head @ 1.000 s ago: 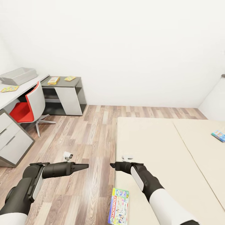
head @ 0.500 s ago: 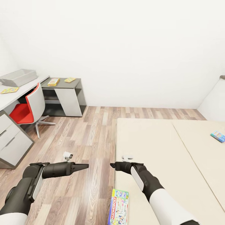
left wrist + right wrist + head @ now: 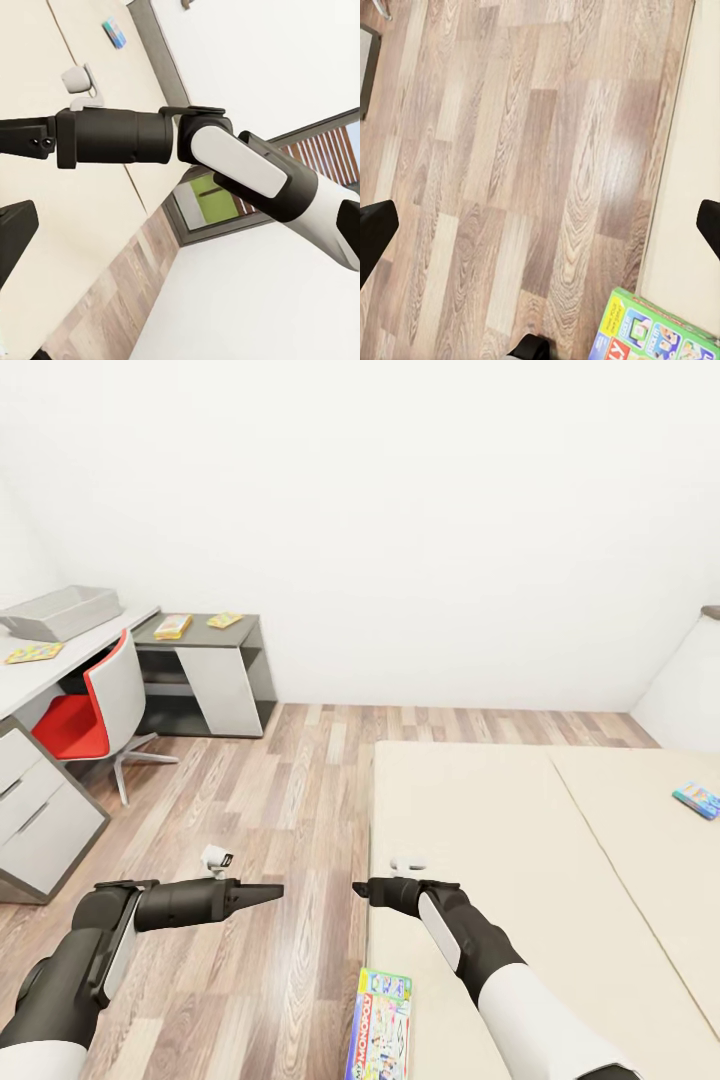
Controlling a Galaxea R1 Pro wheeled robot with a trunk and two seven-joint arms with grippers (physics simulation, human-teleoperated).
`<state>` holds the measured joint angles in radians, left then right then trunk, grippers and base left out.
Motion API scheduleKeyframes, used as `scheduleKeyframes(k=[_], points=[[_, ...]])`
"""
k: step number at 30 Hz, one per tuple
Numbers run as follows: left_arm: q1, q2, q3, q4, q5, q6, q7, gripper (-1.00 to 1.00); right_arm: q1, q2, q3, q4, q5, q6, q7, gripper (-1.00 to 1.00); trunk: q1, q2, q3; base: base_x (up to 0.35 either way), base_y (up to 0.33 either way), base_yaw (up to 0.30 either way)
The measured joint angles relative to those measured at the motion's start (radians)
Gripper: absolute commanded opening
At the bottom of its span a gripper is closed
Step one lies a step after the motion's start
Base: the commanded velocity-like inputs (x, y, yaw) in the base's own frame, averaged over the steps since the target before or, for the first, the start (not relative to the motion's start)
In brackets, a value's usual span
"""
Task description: Put all the toys in the child's room - the three board games (two on the bed and one on the table), the two jigsaw puzzles on the table, and the tennis ball on the table - inside the toy box on the table in the child's room.
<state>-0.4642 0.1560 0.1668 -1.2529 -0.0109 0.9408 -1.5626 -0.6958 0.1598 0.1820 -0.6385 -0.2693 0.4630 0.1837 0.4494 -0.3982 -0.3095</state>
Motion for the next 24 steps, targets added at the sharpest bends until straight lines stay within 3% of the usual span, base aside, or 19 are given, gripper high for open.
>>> scheduleKeyframes(k=[24], points=[[0.0, 0.0, 0.0, 0.0, 0.0, 0.001, 0.001, 1.0, 0.001, 0.0, 0.0, 0.0, 0.0, -0.002, -0.001, 1.0, 0.0, 0.0, 0.028, 0.0, 0.0, 0.0]])
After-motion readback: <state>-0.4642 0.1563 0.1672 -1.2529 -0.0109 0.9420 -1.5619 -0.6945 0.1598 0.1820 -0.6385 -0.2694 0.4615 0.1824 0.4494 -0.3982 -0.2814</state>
